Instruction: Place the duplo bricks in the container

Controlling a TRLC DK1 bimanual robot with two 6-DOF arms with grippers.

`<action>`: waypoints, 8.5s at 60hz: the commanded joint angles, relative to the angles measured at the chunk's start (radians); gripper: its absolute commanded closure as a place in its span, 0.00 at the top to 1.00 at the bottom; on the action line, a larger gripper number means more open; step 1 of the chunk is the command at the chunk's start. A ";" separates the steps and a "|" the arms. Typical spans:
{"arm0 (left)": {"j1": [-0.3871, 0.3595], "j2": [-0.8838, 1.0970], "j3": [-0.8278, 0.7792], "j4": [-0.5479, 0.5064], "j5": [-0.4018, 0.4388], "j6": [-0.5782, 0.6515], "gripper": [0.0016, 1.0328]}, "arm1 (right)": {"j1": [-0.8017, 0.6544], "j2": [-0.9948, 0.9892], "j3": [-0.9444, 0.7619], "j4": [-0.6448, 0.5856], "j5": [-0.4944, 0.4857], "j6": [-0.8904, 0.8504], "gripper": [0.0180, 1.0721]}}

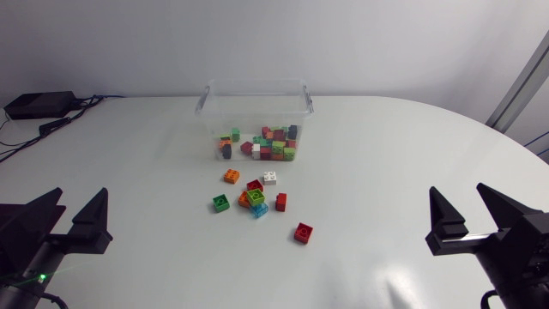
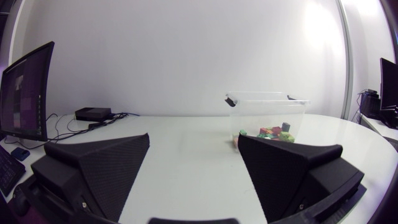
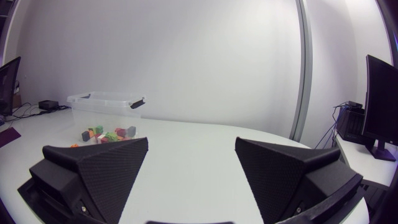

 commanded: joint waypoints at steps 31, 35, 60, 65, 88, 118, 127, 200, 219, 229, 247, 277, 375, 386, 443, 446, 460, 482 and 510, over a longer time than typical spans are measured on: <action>0.012 0.022 0.129 -0.044 -0.005 -0.014 0.96 | -0.012 0.032 0.088 -0.020 -0.007 -0.004 0.96; 0.006 0.084 0.181 -0.050 -0.005 -0.013 0.96 | -0.011 0.081 0.130 -0.023 -0.019 -0.004 0.96; -0.121 0.733 0.629 -0.217 -0.005 -0.008 0.93 | 0.009 0.639 0.496 -0.138 -0.096 -0.004 0.96; -0.155 0.860 0.718 -0.309 -0.006 0.015 0.93 | 0.028 0.714 0.558 -0.191 -0.098 -0.002 0.96; -0.276 1.300 0.953 -0.479 -0.006 0.253 0.93 | 0.078 1.030 0.777 -0.465 -0.113 -0.086 0.96; -0.373 1.688 1.126 -0.616 0.090 0.638 0.93 | 0.186 1.216 0.897 -0.653 -0.142 -0.450 0.95; -0.387 1.788 1.194 -0.651 0.095 0.681 0.90 | 0.250 1.279 0.930 -0.721 -0.202 -0.454 0.95; -0.405 2.030 1.451 -0.907 0.061 0.668 0.38 | 0.471 1.670 1.015 -0.633 -0.161 -0.436 0.89; -0.362 1.842 1.499 -0.953 0.073 0.667 0.38 | 0.542 1.806 1.071 -0.633 -0.147 -0.439 0.87; -0.347 1.791 1.573 -0.984 0.106 0.653 0.38 | 0.551 1.874 1.094 -0.621 -0.125 -0.441 0.80; -0.294 1.806 1.744 -0.947 0.201 0.552 0.39 | 0.546 1.909 1.108 -0.609 -0.122 -0.459 0.34; -0.259 2.037 1.999 -0.712 0.281 0.296 0.41 | 0.496 1.762 1.232 -0.721 -0.148 -0.458 0.29; -0.426 1.708 1.033 -0.315 -0.049 -0.066 0.88 | 0.353 2.110 1.973 -0.402 -0.187 -0.165 0.33; -0.466 1.771 1.042 -0.278 -0.052 -0.091 0.88 | 0.367 2.149 2.030 -0.411 -0.115 -0.152 0.96; -0.437 2.104 1.318 -0.243 -0.085 -0.063 0.59 | 0.385 1.457 1.018 -0.284 -0.190 -0.246 0.95; -0.437 2.109 1.320 -0.245 -0.080 -0.062 0.59 | 0.390 1.449 0.993 -0.285 -0.190 -0.255 0.95; -0.433 2.133 1.336 -0.246 -0.028 -0.022 0.44 | 0.385 1.471 0.953 -0.336 -0.271 -0.359 0.91; -0.433 1.980 1.252 -0.258 -0.025 0.053 0.32 | 0.396 1.725 1.055 -0.403 -0.340 -0.603 0.91; -0.431 1.639 1.166 -0.372 0.000 0.141 0.32 | 0.419 1.938 1.262 -0.526 -0.340 -0.669 0.87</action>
